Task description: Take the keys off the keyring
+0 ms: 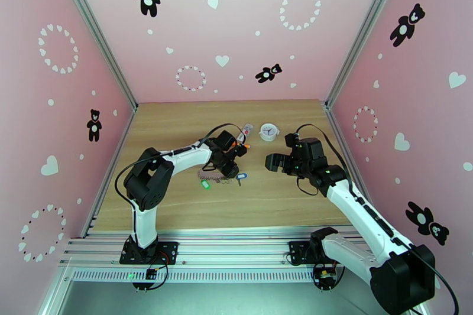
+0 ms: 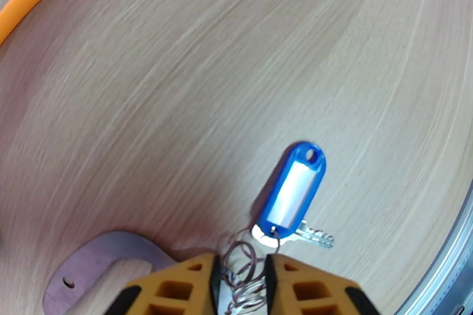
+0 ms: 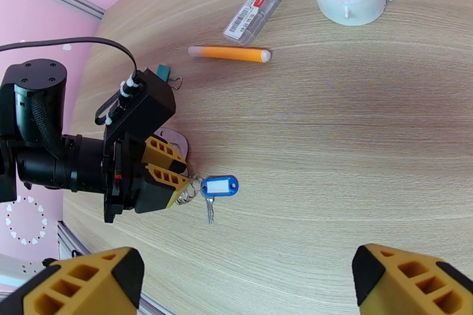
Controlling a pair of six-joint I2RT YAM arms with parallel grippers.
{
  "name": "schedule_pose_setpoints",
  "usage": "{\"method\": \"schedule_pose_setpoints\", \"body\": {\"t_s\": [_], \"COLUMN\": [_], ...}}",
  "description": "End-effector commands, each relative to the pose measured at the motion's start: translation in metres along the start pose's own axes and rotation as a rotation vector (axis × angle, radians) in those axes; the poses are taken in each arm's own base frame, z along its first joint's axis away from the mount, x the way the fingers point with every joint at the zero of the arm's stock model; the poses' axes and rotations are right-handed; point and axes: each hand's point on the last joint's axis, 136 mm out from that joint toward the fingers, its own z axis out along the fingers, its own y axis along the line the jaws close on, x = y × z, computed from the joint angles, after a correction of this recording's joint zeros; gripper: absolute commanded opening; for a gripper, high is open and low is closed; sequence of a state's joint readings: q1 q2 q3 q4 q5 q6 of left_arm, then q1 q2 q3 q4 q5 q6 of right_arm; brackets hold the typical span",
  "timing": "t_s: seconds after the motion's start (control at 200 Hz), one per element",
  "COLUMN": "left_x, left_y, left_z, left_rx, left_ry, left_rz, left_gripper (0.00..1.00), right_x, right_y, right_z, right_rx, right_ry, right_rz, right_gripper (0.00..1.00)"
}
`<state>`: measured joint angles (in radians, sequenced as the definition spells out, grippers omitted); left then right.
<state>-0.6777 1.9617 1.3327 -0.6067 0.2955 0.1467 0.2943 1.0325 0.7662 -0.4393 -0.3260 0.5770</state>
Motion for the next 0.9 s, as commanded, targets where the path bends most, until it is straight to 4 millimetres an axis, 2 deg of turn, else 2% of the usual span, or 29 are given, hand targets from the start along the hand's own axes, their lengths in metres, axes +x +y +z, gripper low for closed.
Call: {"method": "schedule_pose_setpoints", "body": {"t_s": [0.0,0.27,0.576,0.896], "left_x": [0.006,0.006,0.007,0.004], "left_y": [0.001,0.005,-0.002,0.004], "left_z": [0.006,0.009,0.014,0.013], "left_rx": [-0.018,-0.032,-0.017,-0.059], "left_ry": [0.032,0.036,0.053,0.039], "left_rz": [0.021,0.026,0.054,0.052], "left_gripper": [0.27,0.28,0.28,0.21], "right_x": [-0.008,-0.008,-0.008,-0.008], "right_y": [0.005,0.004,0.003,0.004], "right_z": [-0.001,0.001,0.002,0.001], "right_rx": [-0.007,-0.005,-0.003,-0.005], "right_ry": [-0.025,-0.02,-0.02,-0.023], "right_rz": [0.001,0.002,0.003,-0.003], "right_gripper": [0.99,0.99,0.99,0.99]}}
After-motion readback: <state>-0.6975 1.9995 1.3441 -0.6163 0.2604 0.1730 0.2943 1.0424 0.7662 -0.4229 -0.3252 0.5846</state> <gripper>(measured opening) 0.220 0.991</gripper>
